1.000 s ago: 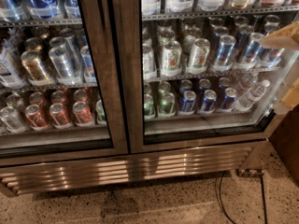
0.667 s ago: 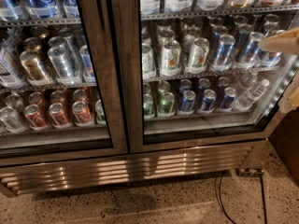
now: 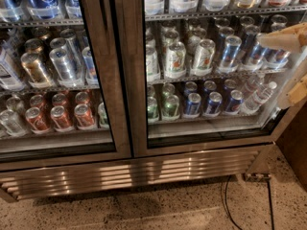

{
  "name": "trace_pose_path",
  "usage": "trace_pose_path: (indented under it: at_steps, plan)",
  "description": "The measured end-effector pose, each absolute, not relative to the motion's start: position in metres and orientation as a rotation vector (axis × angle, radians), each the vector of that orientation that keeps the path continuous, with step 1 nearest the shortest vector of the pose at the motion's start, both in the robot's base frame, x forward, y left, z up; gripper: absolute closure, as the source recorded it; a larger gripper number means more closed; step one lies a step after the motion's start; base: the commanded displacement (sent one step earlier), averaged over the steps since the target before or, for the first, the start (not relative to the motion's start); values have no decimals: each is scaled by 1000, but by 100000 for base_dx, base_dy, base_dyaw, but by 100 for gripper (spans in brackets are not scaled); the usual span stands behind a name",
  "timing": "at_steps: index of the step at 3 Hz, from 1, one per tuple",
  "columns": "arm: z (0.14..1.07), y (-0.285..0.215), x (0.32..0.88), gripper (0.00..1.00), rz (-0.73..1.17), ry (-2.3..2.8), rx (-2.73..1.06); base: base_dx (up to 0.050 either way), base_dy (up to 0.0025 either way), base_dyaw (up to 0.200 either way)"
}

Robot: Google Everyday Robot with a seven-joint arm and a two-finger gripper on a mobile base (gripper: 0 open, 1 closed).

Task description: Open right fridge door

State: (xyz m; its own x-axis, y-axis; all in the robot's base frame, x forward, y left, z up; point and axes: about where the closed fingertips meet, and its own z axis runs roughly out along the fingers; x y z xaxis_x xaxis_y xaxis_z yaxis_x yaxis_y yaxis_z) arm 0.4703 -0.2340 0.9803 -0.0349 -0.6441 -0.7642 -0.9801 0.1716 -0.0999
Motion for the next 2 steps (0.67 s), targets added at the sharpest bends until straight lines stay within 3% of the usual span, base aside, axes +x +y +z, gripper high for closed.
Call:
trace_pose_path:
  at_steps: [2]
  plan:
    - [992, -211, 486, 0, 790, 1601, -1456, 0, 0, 0]
